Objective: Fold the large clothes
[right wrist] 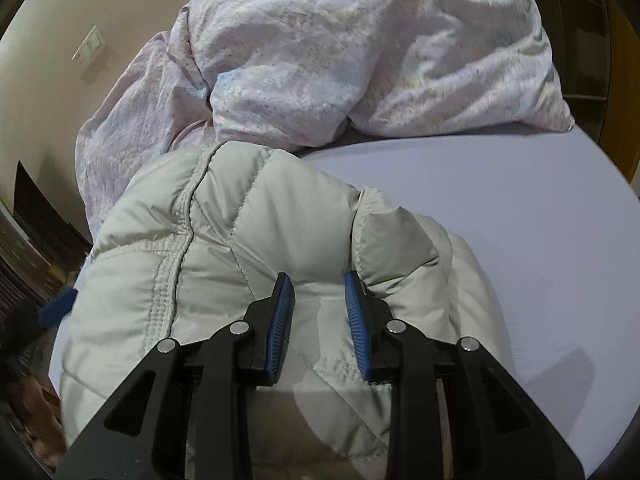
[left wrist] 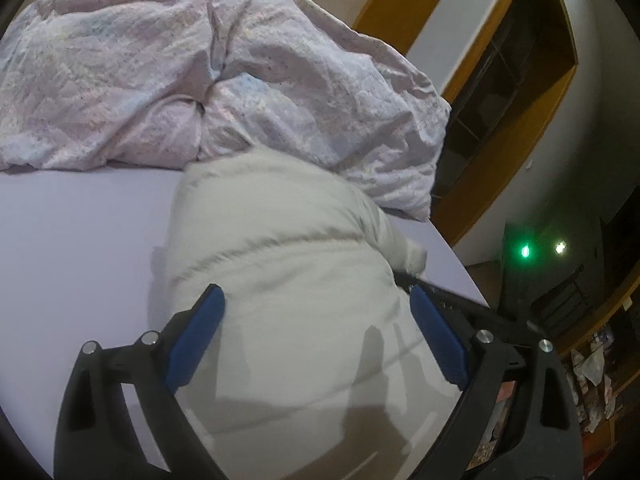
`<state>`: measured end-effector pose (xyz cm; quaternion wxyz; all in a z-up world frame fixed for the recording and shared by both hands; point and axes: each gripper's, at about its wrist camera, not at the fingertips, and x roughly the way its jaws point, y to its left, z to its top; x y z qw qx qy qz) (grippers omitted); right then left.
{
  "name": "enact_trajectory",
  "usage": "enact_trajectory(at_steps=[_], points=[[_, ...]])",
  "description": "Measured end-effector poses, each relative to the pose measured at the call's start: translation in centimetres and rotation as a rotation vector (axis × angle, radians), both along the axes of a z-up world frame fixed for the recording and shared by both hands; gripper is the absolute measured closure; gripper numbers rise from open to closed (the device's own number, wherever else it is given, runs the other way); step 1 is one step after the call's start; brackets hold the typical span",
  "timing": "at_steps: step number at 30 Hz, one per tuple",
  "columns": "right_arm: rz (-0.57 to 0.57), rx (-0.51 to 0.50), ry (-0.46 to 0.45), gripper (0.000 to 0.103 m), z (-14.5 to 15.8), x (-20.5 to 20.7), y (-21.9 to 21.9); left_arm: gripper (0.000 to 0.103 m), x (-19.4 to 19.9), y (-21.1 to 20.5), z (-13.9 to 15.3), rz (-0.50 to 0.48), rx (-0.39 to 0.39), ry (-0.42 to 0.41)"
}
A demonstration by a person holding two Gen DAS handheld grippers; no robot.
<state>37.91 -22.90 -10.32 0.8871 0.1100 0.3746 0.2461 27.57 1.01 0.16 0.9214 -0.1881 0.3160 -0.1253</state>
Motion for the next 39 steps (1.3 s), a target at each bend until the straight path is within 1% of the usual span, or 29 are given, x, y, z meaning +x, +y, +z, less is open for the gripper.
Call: enact_trajectory(at_steps=[5,7,10,12,13,15,18,20,24,27,31,39], points=[[0.014,0.007,-0.011,0.075,-0.8,0.2,0.1,0.01,2.2,0.8,1.9,0.063,0.099,-0.027],[0.017,0.009,-0.019,0.075,-1.0,0.1,0.2,0.01,3.3,0.6,2.4,0.087,0.174,-0.041],[0.024,0.017,-0.024,0.075,-1.3,0.2,0.0,0.01,4.7,-0.1,1.9,0.107,0.273,-0.037],[0.029,0.027,-0.024,0.075,-1.5,0.3,-0.2,0.01,5.2,-0.4,1.0,0.106,0.304,-0.019],[0.032,0.034,-0.024,0.075,-1.6,0.4,-0.2,0.01,5.4,-0.4,0.4,0.102,0.309,-0.008],[0.041,0.042,-0.03,0.075,-1.7,0.4,-0.3,0.01,6.2,-0.6,-1.2,0.087,0.306,0.043],[0.047,0.046,-0.041,0.075,-1.9,0.3,-0.3,0.006,6.5,-0.1,-2.9,0.093,0.281,0.066],[0.05,0.051,-0.043,0.075,-2.0,0.3,-0.3,0.005,6.6,-0.1,-3.4,0.096,0.278,0.07],[0.054,0.057,-0.05,0.074,-2.1,0.3,-0.3,0.004,6.4,-0.4,-4.3,0.108,0.31,0.061],[0.054,0.059,-0.056,0.075,-2.2,0.2,-0.4,0.003,6.4,-0.3,-4.8,0.115,0.31,0.059],[0.055,0.064,-0.062,0.074,-2.3,0.2,-0.4,0.002,6.4,-0.2,-5.2,0.118,0.304,0.054],[0.056,0.076,-0.069,0.074,-2.5,0.2,-0.5,0.002,6.2,-0.4,-5.5,0.131,0.328,0.038]])
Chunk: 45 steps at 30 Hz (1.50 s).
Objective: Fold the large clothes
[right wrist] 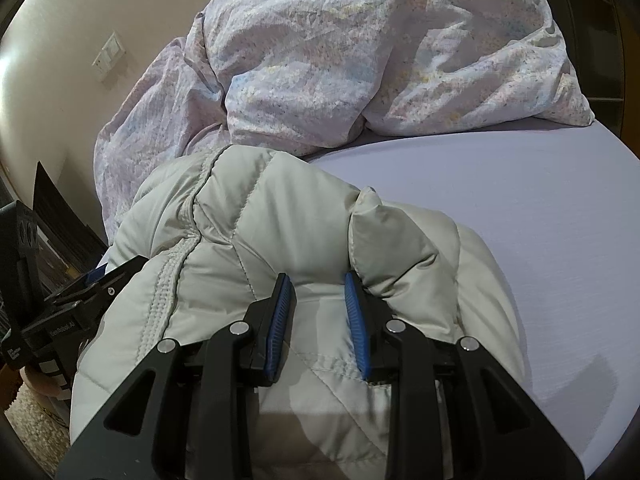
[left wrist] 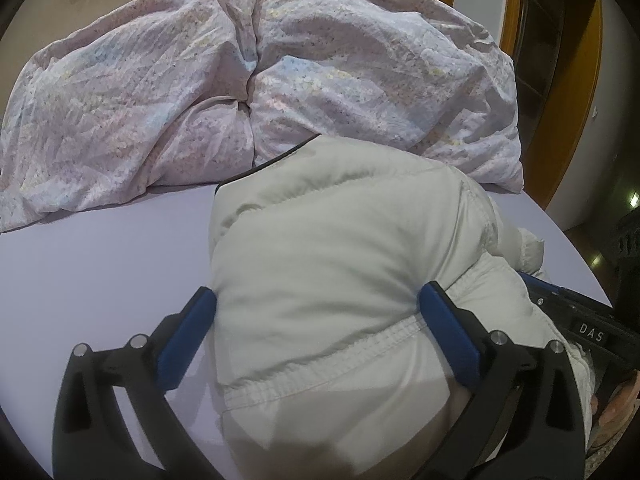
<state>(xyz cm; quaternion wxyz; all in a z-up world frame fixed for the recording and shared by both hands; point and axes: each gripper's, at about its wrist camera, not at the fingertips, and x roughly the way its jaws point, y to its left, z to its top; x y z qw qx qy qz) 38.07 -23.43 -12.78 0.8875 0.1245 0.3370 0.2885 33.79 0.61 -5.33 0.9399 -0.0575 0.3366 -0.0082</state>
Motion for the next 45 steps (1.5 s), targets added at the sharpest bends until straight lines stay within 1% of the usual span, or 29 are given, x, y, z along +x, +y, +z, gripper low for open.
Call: enact_trajectory(at_steps=[11,17,19,20,21,22,25,26,28,32,34,36,41,45], points=[[0.001,0.012,-0.001,0.074,-0.1,0.0,0.0,0.002,-0.1,0.1,-0.1,0.0,0.005,-0.006],[0.0,0.028,0.002,0.074,-0.2,0.0,-0.2,0.002,-0.1,0.1,-0.3,0.007,0.016,-0.021],[-0.008,-0.016,0.013,0.074,0.4,0.0,0.2,0.002,-0.1,0.0,-0.4,0.009,0.031,-0.017],[-0.027,-0.068,0.018,0.074,1.4,-0.3,0.7,0.002,-0.1,-0.1,-0.5,0.011,0.039,-0.017],[-0.038,-0.089,0.016,0.073,1.9,-0.4,0.8,0.002,-0.1,-0.1,-0.5,0.013,0.042,-0.017],[-0.052,-0.099,-0.001,0.073,2.9,-0.9,1.0,0.002,-0.1,-0.1,-0.5,0.015,0.043,-0.018],[-0.079,-0.083,-0.075,0.073,5.0,-1.9,0.6,0.002,-0.1,-0.1,-0.5,0.017,0.045,-0.018],[-0.1,-0.089,-0.098,0.073,5.7,-2.0,0.6,0.002,-0.2,-0.1,-0.5,0.017,0.046,-0.018],[-0.135,-0.131,-0.113,0.073,6.2,-1.5,0.7,0.002,-0.1,0.0,-0.6,0.018,0.052,-0.018],[-0.194,-0.2,-0.089,0.073,5.1,0.3,0.4,0.002,-0.1,0.0,-0.6,0.019,0.055,-0.02],[-0.199,-0.178,-0.056,0.074,4.1,1.0,-0.1,0.002,-0.2,-0.2,-0.6,0.019,0.057,-0.021],[-0.196,-0.176,-0.04,0.074,3.3,1.3,-0.1,0.002,-0.1,-0.1,-0.5,0.019,0.058,-0.022],[-0.204,-0.223,-0.058,0.073,2.1,1.2,1.0,0.002,-0.2,-0.2,-0.6,0.019,0.057,-0.022],[-0.212,-0.216,-0.068,0.073,1.3,1.1,1.1,0.002,-0.1,-0.3,-0.5,0.021,0.06,-0.024]])
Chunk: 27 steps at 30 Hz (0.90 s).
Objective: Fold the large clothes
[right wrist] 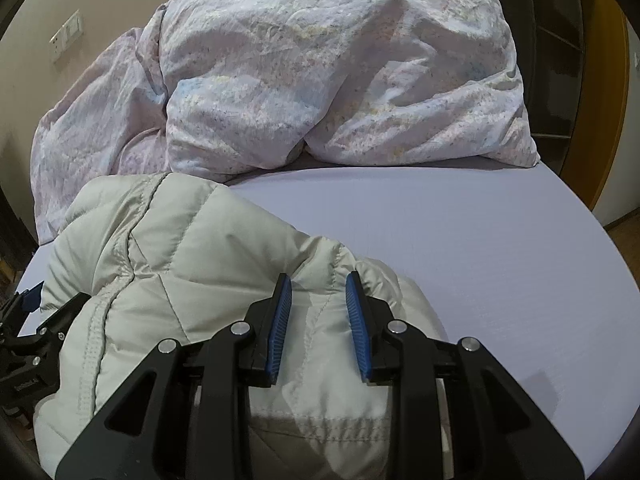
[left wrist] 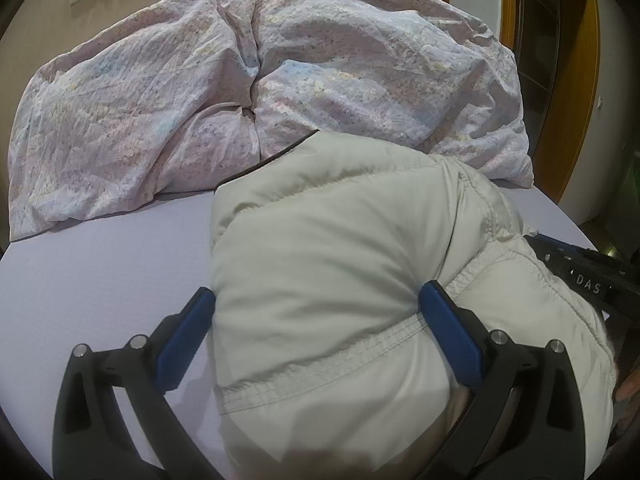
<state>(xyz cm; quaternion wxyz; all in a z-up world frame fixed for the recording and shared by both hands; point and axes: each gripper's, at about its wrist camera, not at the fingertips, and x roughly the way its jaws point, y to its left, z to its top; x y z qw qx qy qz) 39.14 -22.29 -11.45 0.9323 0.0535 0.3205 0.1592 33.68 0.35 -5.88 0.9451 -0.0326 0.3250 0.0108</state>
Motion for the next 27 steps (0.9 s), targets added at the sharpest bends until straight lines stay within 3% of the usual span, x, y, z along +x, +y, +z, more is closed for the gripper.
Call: enact_trajectory(at_steps=[27], points=[[0.019,0.1,0.023,0.073,-1.2,0.5,-0.8,0.002,0.0,-0.1,0.1,0.001,0.003,0.0]])
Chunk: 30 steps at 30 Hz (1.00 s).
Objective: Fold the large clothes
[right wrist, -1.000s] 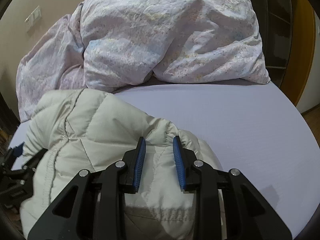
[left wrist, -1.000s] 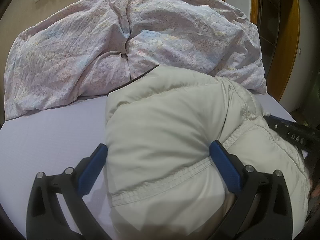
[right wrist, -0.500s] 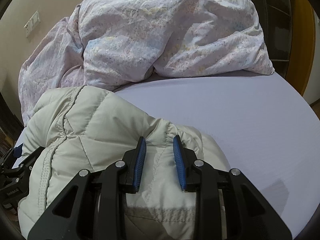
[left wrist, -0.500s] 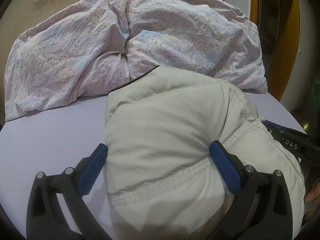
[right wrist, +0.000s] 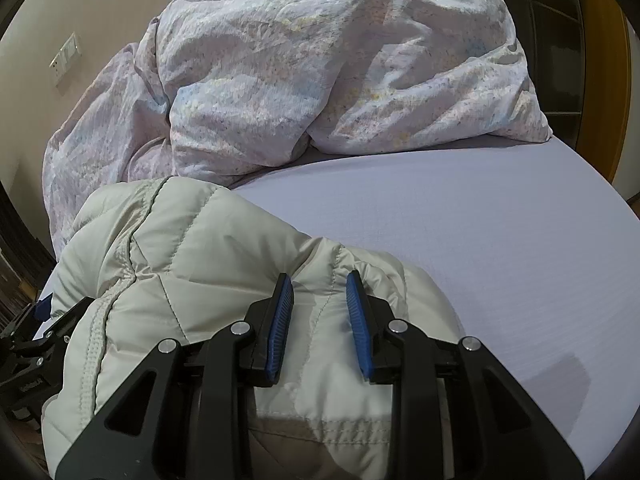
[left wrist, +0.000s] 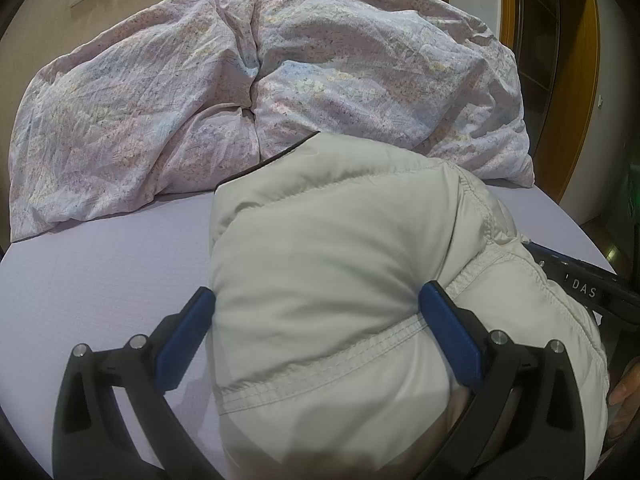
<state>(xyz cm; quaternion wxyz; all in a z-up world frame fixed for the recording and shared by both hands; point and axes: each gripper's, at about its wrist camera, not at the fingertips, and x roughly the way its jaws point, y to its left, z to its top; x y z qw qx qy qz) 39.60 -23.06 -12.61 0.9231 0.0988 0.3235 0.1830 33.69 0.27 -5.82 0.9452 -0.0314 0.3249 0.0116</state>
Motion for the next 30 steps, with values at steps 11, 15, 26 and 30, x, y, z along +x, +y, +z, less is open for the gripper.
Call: enact_trajectory(at_steps=[11,15,26,30], points=[[0.005,0.033,-0.001,0.073,-0.17,0.09,-0.46,0.002,-0.17,-0.11,-0.05,0.0,0.001,0.0],[0.005,0.033,-0.001,0.073,-0.22,0.06,-0.45,0.002,-0.05,-0.08,-0.02,0.0,0.0,-0.001],[0.01,0.045,0.002,0.073,-0.33,0.18,-0.62,0.002,-0.13,-0.08,-0.05,0.001,0.0,-0.001],[0.011,0.047,0.002,0.073,-0.38,0.25,-0.61,0.002,-0.03,-0.03,-0.08,0.0,0.0,-0.001]])
